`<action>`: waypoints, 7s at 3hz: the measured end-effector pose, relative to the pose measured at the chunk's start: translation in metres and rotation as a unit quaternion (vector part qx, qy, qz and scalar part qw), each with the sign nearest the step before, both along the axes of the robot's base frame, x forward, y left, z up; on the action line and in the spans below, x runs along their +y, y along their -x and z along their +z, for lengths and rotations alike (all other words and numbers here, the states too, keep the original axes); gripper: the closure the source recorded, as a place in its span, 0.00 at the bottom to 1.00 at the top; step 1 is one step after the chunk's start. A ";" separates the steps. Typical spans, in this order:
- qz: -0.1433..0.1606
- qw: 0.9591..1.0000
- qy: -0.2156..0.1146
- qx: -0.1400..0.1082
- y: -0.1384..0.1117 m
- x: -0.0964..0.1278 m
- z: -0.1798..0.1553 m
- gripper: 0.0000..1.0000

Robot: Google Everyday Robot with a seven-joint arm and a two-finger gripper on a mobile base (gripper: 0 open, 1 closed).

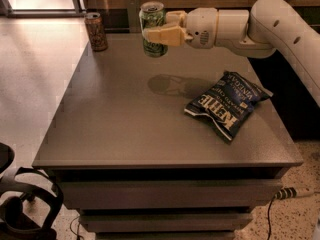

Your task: Move green can near orange can

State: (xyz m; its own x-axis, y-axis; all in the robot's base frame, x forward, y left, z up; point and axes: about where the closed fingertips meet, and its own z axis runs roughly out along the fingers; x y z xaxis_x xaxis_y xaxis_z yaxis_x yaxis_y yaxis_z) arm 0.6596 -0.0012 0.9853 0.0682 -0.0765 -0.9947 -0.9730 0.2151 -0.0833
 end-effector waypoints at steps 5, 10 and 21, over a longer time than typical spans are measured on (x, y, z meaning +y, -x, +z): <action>-0.130 0.991 0.012 0.010 -0.100 0.028 -0.010 1.00; -0.115 0.991 0.067 0.015 -0.183 0.101 -0.063 1.00; -0.139 0.987 0.033 0.074 -0.200 0.134 -0.118 0.00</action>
Offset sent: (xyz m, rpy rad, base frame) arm 0.1106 -0.0066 -0.0137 0.0636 0.0987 -0.4177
